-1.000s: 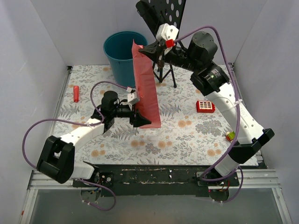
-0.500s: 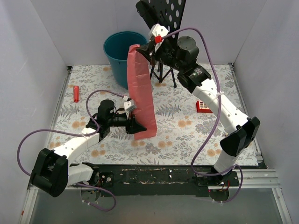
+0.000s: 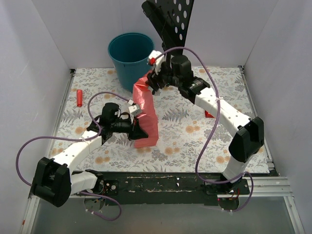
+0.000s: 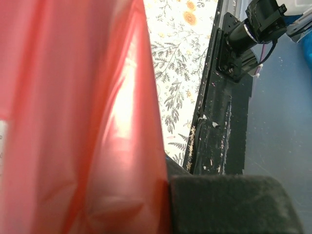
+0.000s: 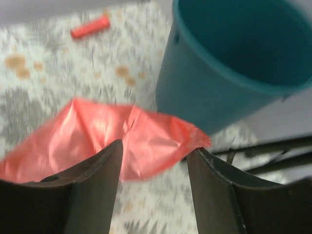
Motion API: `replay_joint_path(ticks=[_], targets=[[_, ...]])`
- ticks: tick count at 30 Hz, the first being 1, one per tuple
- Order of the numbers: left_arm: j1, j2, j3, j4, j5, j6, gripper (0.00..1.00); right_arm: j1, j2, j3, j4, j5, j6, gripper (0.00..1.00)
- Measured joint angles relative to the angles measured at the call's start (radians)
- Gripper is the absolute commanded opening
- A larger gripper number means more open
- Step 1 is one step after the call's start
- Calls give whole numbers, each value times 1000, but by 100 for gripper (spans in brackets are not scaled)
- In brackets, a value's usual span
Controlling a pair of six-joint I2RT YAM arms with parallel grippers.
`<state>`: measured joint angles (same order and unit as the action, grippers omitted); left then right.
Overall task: Put the trash bags into the trash bin
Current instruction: Unfold the trash bag at the center of the board.
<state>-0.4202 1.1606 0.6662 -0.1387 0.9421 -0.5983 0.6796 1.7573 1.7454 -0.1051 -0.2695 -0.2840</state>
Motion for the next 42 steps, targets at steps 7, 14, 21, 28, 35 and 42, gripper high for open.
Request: replay_joint_path(ticks=[7,14,21,28,35,42], targets=[[61,131,40,-109,151,2,0,-31,-208,-354,-138,87,-24,71],[80,217,53,-116,268,-185,2,-78,-587,-631,-105,76,-142,67],[200,414,130,125,439,-677,0,-61,-804,-912,-47,-114,-417,68],[218,497,179,265,507,-1077,0,-43,-713,-1046,109,-204,-764,68],[216,557,299,225,525,-1204,0,7,-597,-1107,328,-250,-918,68],[216,558,304,189,532,-1231,0,64,-469,-1106,546,-227,-922,67]])
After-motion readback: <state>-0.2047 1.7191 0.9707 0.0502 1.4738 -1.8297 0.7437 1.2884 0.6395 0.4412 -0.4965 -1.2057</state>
